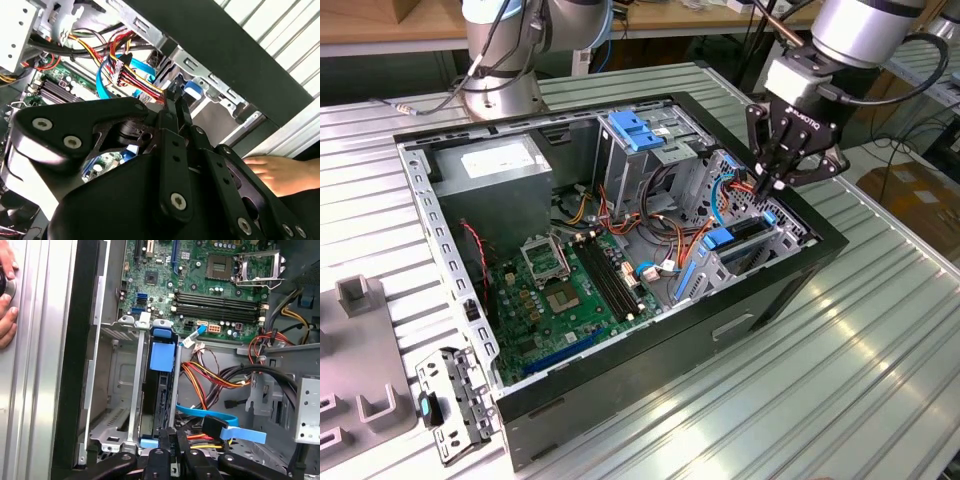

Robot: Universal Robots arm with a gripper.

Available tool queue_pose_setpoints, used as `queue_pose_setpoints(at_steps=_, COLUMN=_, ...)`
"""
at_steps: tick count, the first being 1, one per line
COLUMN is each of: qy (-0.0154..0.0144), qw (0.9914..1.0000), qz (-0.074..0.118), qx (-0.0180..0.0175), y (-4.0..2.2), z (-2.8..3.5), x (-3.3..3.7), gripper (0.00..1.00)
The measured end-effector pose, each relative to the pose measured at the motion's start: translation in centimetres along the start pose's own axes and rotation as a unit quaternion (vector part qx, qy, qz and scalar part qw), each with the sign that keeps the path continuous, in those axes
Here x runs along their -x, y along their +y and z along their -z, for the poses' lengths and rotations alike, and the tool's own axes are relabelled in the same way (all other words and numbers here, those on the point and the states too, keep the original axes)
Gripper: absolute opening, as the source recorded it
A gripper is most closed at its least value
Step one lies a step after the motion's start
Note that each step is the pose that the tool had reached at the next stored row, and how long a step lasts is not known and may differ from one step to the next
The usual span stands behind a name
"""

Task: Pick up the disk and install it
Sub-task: 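Insert the first disk wire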

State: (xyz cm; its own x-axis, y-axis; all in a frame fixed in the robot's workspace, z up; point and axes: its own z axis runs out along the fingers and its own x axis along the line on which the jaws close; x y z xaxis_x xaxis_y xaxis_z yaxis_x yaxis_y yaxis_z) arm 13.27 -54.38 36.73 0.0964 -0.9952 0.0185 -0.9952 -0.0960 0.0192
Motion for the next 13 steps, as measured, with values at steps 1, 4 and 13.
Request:
queue_pose_setpoints(at_steps=1, qy=0.0000, qw=1.00000, qz=0.000, qx=0.0000, y=0.24, z=-0.06, x=-0.07, gripper=0.17)
queue_pose_setpoints(at_steps=4, qy=0.0000, qw=1.00000, qz=0.001, qx=0.0000, y=0.77, z=-0.24, x=-0.26, gripper=0.17)
queue_pose_setpoints(at_steps=13, qy=-0.0002, qw=0.99989, qz=-0.015, qx=0.0003, y=1.38, z=-1.47, x=-0.53, gripper=0.17)
